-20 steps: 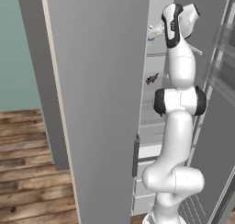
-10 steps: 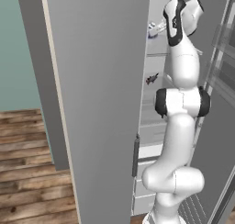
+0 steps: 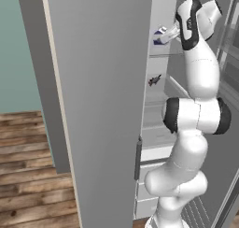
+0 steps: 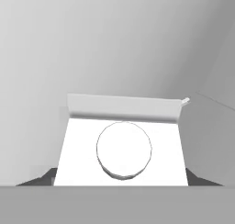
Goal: Take out the milk from the fridge and place it on the tray on the counter. Then take the sugar cube near the tray and place it in the tray.
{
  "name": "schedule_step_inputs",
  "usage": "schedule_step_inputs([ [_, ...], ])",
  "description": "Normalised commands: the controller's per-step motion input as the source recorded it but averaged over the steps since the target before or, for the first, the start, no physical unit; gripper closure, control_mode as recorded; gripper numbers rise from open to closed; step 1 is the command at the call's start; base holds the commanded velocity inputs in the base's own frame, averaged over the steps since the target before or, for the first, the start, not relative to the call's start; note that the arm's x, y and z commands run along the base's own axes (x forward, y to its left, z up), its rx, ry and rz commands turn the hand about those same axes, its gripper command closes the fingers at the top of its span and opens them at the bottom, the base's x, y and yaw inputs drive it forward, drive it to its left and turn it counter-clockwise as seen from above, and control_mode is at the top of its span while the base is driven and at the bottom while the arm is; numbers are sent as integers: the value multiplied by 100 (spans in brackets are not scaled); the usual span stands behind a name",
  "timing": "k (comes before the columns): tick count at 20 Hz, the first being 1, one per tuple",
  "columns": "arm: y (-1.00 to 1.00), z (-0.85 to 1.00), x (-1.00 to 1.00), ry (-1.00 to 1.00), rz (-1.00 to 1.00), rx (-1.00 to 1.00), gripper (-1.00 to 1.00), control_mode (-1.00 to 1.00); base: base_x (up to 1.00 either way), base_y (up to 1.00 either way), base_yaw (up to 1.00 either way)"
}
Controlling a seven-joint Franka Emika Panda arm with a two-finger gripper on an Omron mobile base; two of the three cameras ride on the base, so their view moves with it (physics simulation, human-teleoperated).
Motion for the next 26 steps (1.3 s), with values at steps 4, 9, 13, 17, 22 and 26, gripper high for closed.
schedule_step_inputs([
  [4,78,-100,-100,-15,-2,-15,100,-100,0,0,0],
  [9,36,-22,-100,-10,-3,-3,100,-100,0,0,0],
  [13,31,20,-100,0,-2,-2,100,-100,0,0,0],
  [17,-2,38,-100,0,-3,0,100,-100,0,0,0],
  [22,-1,24,-95,0,-26,4,100,-100,0,0,0],
  [26,3,3,-18,1,-50,11,100,-100,0,0,0],
])
